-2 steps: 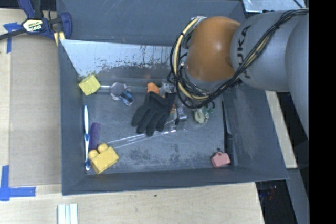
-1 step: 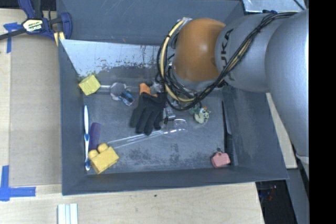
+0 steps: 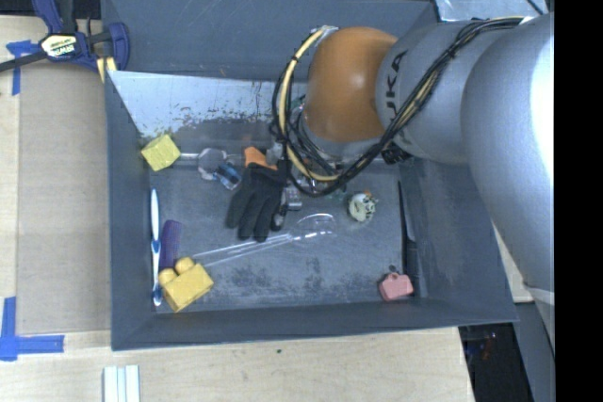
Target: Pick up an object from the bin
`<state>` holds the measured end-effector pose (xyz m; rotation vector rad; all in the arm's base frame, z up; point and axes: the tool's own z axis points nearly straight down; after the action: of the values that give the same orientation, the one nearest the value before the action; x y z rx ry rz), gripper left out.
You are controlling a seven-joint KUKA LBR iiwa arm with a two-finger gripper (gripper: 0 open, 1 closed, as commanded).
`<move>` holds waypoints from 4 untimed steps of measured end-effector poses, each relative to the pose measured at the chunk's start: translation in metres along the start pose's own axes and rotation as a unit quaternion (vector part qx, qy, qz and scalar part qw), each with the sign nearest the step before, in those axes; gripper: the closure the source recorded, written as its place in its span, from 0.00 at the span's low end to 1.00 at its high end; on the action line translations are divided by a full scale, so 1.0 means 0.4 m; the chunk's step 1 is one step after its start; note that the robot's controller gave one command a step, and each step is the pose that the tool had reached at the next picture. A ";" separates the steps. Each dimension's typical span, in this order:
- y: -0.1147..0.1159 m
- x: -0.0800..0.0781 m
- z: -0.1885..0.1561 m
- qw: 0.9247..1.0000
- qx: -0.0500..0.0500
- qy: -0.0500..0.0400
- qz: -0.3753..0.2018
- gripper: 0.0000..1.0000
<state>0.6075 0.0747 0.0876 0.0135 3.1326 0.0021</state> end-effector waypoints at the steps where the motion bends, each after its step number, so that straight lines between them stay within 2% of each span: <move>1: 0.102 -0.019 0.024 0.969 0.002 -0.011 -0.245 1.00; 3: 0.113 -0.022 0.025 0.968 0.002 -0.013 -0.251 1.00; 4: 0.112 -0.016 -0.039 0.968 0.001 -0.009 -0.250 1.00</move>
Offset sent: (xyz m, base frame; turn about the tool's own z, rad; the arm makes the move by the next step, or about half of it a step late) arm 0.0000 0.0000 0.0000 0.0000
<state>0.6140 0.1195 0.1034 -0.7663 3.0183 -0.0050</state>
